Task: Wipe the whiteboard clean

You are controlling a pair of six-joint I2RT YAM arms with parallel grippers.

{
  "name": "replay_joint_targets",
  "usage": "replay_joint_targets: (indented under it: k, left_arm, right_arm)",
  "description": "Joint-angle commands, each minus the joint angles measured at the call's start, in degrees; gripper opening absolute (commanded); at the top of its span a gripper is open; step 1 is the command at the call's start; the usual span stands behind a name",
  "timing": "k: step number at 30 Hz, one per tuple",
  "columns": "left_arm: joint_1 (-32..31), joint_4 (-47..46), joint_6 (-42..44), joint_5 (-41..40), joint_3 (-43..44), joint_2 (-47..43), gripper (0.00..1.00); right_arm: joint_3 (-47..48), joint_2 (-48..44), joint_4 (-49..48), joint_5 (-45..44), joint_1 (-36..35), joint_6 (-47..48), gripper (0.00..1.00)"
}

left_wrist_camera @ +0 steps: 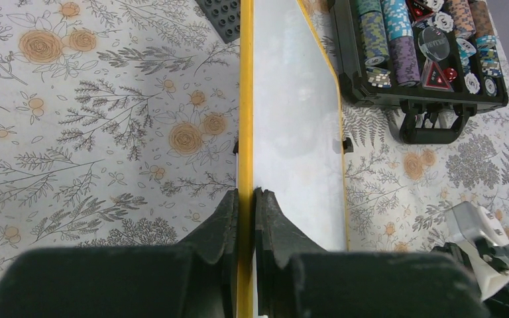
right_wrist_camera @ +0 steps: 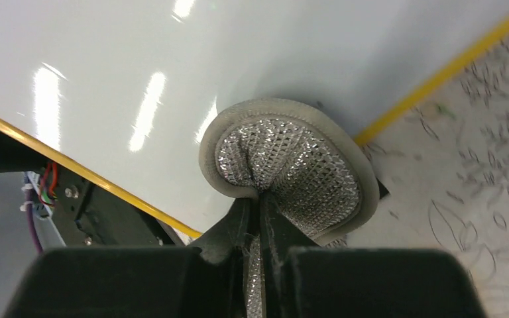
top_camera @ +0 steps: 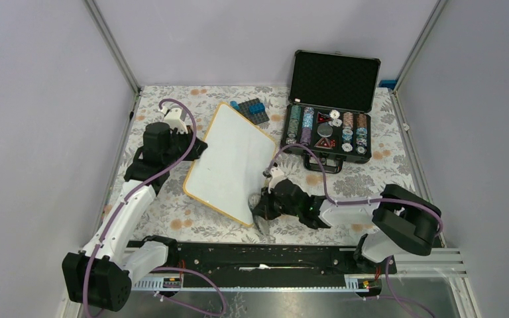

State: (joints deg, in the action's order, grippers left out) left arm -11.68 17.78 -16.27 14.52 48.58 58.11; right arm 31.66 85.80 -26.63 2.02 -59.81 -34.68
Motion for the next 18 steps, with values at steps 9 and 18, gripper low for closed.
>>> replay_joint_targets:
  k: [9,18]
  left_arm:
    - [-2.03,6.57,1.86,4.06,-2.15,1.57,0.0]
    - [-2.11,6.57,1.86,3.21,-2.28,1.15,0.0]
  right_arm:
    - [21.3,5.04,14.95,0.98,-2.46,6.39,0.0]
    - [28.46,7.69,10.86,3.51,-4.36,7.74,0.0]
